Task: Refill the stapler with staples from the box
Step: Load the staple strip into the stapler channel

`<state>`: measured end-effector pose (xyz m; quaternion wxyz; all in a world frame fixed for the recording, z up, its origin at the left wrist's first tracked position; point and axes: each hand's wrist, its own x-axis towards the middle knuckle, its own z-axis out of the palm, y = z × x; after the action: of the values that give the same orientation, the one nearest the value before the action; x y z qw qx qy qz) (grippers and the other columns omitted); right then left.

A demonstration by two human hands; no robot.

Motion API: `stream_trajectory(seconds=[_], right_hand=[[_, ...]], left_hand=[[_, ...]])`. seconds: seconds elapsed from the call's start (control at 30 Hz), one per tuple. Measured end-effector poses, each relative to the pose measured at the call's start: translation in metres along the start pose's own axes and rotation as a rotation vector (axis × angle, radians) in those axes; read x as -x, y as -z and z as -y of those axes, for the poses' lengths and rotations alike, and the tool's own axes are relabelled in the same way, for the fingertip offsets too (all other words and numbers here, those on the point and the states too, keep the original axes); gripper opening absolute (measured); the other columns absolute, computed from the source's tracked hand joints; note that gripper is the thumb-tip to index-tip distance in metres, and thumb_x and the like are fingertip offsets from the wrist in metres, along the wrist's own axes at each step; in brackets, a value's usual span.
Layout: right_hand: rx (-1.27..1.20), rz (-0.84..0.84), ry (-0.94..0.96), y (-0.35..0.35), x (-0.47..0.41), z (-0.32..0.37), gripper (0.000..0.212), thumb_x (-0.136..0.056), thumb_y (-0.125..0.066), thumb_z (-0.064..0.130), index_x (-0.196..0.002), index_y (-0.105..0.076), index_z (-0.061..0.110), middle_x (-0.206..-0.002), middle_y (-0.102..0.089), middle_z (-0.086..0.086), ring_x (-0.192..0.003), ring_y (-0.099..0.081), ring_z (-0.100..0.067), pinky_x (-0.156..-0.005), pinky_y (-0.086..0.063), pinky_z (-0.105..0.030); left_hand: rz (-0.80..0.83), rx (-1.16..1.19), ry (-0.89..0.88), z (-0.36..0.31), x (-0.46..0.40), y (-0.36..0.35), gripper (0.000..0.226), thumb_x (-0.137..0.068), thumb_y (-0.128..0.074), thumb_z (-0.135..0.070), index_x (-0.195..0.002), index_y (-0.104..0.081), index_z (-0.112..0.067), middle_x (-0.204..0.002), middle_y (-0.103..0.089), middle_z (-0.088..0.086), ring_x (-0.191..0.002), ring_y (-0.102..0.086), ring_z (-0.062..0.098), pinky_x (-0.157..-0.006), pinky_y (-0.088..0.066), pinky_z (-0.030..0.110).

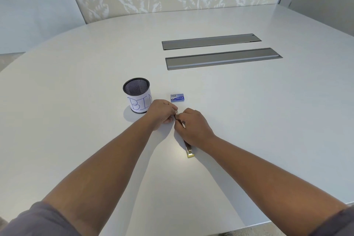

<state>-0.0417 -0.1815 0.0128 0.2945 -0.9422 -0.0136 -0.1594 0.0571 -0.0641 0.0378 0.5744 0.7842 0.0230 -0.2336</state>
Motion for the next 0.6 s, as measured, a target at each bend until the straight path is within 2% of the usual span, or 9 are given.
stream_trajectory(seconds=[0.2, 0.33, 0.4, 0.47, 0.6], right_hand=[[0.104, 0.146, -0.068, 0.006, -0.002, 0.005, 0.015, -0.083, -0.056, 0.027, -0.077, -0.055, 0.013, -0.068, -0.051, 0.000, -0.070, -0.052, -0.026, -0.062, -0.045, -0.039], [0.073, 0.180, -0.106, 0.007, 0.002, 0.001, 0.016, -0.080, -0.054, 0.028, -0.091, -0.059, 0.018, -0.067, -0.056, 0.001, -0.069, -0.055, -0.025, -0.063, -0.049, -0.039], [0.057, 0.161, -0.128, 0.007, 0.003, 0.002, 0.030, -0.079, -0.053, 0.027, -0.108, -0.060, 0.022, -0.065, -0.056, 0.003, -0.070, -0.057, -0.024, -0.064, -0.050, -0.037], [0.036, 0.133, -0.151, 0.006, 0.003, 0.003, 0.047, -0.078, -0.056, 0.028, -0.125, -0.053, 0.028, -0.065, -0.057, 0.005, -0.071, -0.060, -0.023, -0.064, -0.050, -0.035], [-0.087, 0.062, -0.210, 0.006, 0.005, 0.002, 0.058, -0.076, -0.058, 0.029, -0.133, -0.043, 0.034, -0.061, -0.059, 0.005, -0.064, -0.060, -0.016, -0.060, -0.049, -0.032]], left_hand=[[0.007, 0.037, -0.034, 0.004, 0.002, 0.000, 0.020, -0.088, -0.062, 0.010, -0.080, -0.072, -0.006, -0.068, -0.066, 0.010, -0.053, -0.058, 0.015, -0.045, -0.048, 0.018], [0.034, 0.051, -0.139, 0.017, 0.006, 0.003, 0.017, -0.094, -0.060, 0.003, -0.091, -0.072, -0.008, -0.073, -0.065, 0.010, -0.057, -0.057, 0.014, -0.051, -0.051, 0.018], [0.027, 0.027, -0.196, 0.025, 0.008, 0.004, 0.015, -0.096, -0.061, -0.003, -0.104, -0.072, -0.009, -0.075, -0.065, 0.009, -0.062, -0.058, 0.016, -0.059, -0.052, 0.022], [0.009, -0.021, -0.252, 0.031, 0.011, 0.006, 0.020, -0.097, -0.064, -0.010, -0.116, -0.070, -0.012, -0.077, -0.065, 0.005, -0.069, -0.061, 0.017, -0.069, -0.050, 0.026], [-0.038, -0.064, -0.306, 0.035, 0.019, 0.009, 0.028, -0.093, -0.072, -0.023, -0.120, -0.064, -0.021, -0.083, -0.063, -0.002, -0.071, -0.059, 0.009, -0.062, -0.046, 0.021]])
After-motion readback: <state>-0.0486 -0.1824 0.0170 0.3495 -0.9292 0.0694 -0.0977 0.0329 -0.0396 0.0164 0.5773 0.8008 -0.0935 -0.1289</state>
